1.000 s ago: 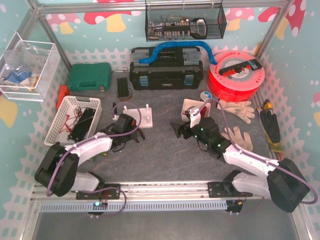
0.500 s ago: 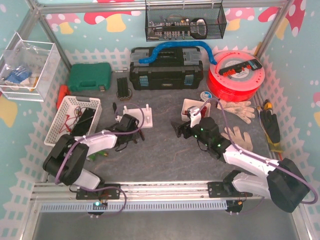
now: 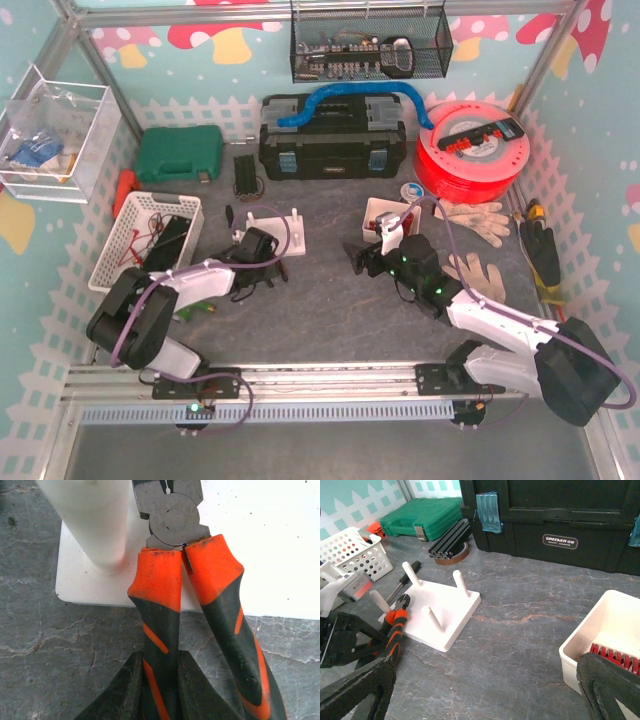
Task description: Install the large spring
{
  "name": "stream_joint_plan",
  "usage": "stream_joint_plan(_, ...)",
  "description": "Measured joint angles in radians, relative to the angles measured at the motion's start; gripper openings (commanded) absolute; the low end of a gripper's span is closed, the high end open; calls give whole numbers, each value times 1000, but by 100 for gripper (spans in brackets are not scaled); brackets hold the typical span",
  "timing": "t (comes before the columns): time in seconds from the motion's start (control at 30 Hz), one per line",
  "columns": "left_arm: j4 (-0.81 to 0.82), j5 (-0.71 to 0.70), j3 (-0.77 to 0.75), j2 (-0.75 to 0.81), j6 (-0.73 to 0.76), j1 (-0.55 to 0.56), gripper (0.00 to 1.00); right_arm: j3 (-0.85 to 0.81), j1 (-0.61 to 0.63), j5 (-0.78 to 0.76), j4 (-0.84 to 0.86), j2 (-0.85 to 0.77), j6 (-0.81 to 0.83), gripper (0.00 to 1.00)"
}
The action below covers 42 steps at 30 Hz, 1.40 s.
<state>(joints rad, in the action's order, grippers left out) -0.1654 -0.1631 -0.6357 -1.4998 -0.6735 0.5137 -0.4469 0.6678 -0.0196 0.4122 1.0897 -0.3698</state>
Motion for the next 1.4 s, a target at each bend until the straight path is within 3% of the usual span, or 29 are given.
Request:
stream_joint_plan(0.13,-31,9,-1,24,19,0,0,0,0,-8,0,0,0,98)
stream_joint_plan(0.5,-87,32,-34,215,106,-12,0,1,0,-18,-1,-20,0,98)
stream_joint_plan(0.93,-179,-32,44,469,28,-232,0,3,0,-25,-2,-29,0,98)
stream_joint_plan(1.23,-196,-87,121,428,-76,-257,0,3,0,-27,-3,-29,0,98)
stream_joint_plan(1.4,-168,-95,155,364,-90,-258,7,3,0,-34,-5,-29,0,98)
